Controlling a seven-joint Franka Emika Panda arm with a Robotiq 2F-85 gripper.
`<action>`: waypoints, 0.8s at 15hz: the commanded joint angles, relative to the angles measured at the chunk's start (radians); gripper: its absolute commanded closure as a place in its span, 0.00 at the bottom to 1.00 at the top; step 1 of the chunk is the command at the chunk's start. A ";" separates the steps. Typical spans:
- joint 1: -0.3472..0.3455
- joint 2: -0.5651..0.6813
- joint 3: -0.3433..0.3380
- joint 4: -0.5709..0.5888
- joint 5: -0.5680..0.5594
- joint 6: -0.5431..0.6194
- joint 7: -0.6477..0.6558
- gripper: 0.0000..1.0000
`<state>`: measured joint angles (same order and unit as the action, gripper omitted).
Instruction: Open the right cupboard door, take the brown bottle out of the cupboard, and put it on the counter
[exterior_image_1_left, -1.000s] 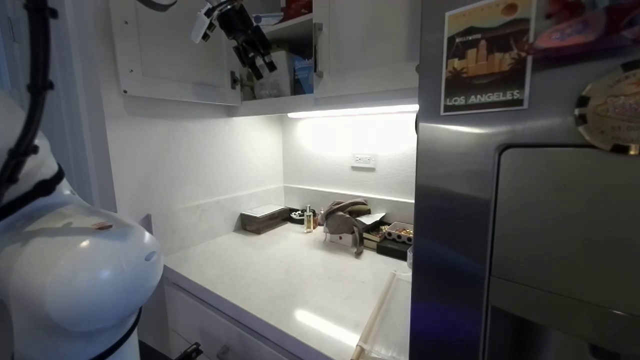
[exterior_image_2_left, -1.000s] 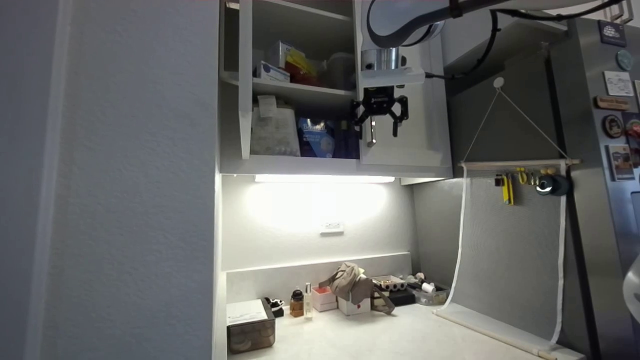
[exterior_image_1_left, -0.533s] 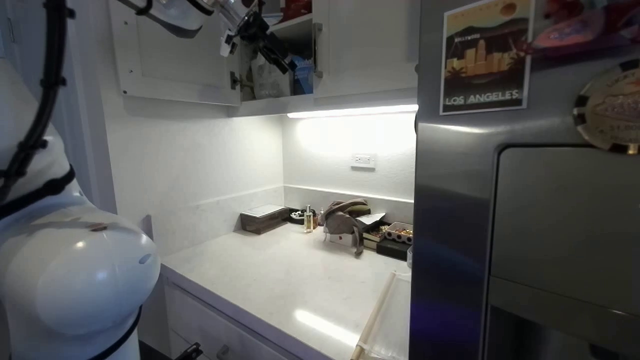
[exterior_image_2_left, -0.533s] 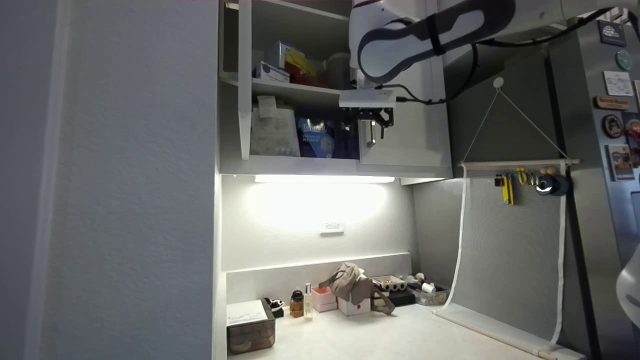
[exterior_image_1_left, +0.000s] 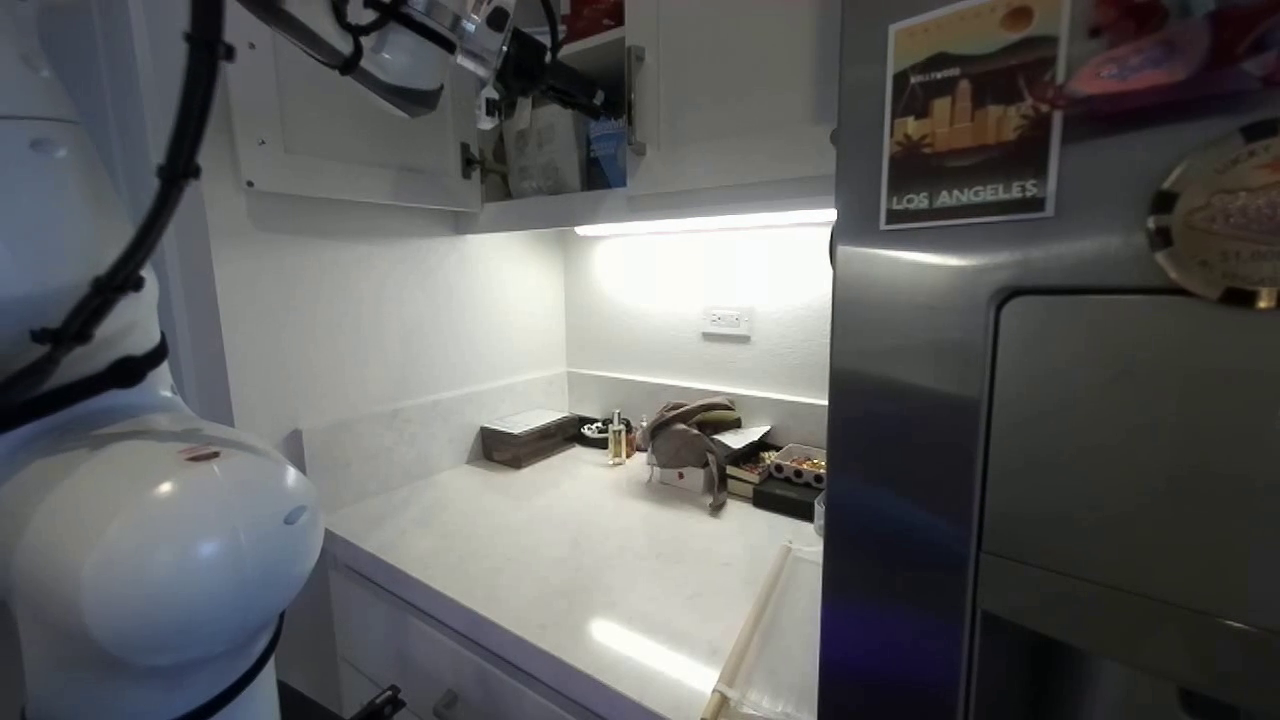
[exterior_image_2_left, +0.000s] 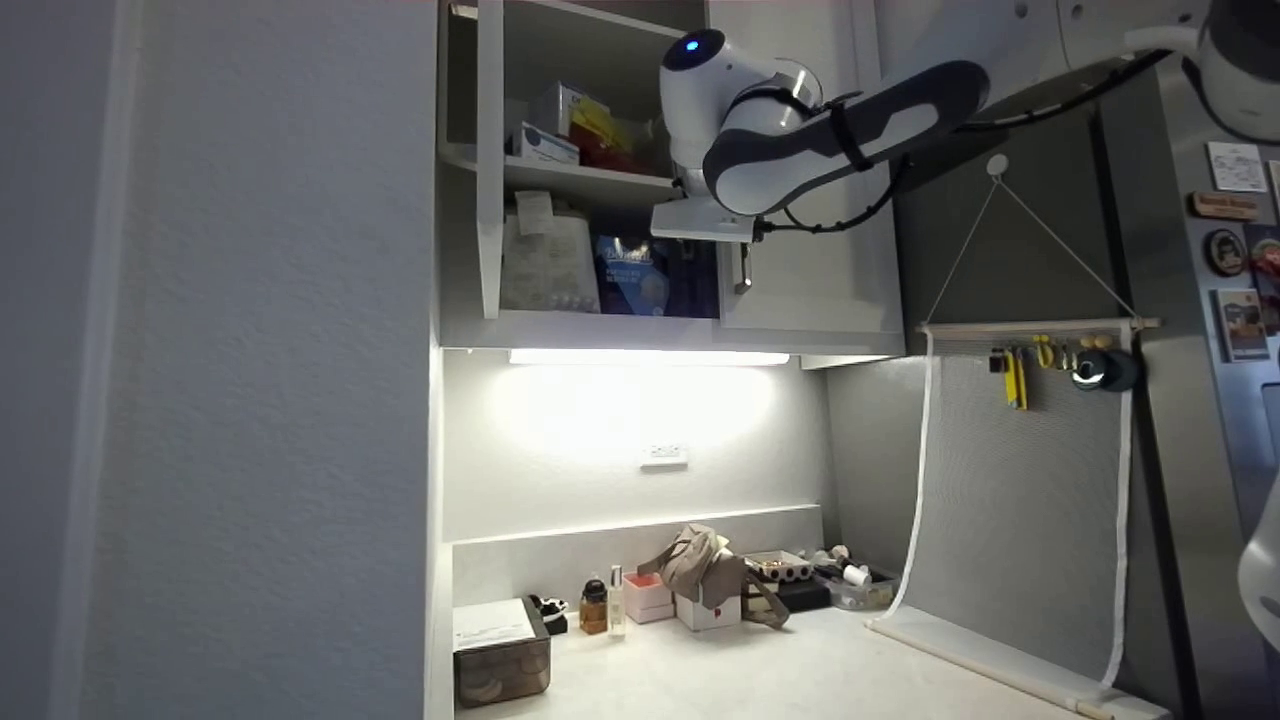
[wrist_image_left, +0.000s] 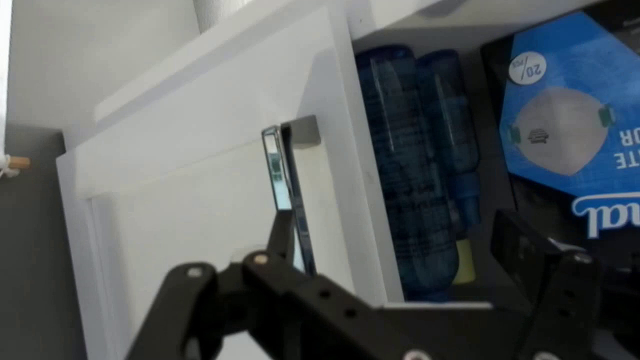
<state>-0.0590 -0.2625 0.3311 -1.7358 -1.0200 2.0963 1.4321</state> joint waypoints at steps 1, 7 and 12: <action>0.043 0.044 0.004 0.041 -0.175 -0.113 0.081 0.00; 0.122 0.106 -0.026 0.065 -0.331 -0.276 0.073 0.00; 0.155 0.138 -0.060 0.074 -0.385 -0.350 0.066 0.00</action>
<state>0.0646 -0.1604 0.2953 -1.7056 -1.3686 1.7981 1.5000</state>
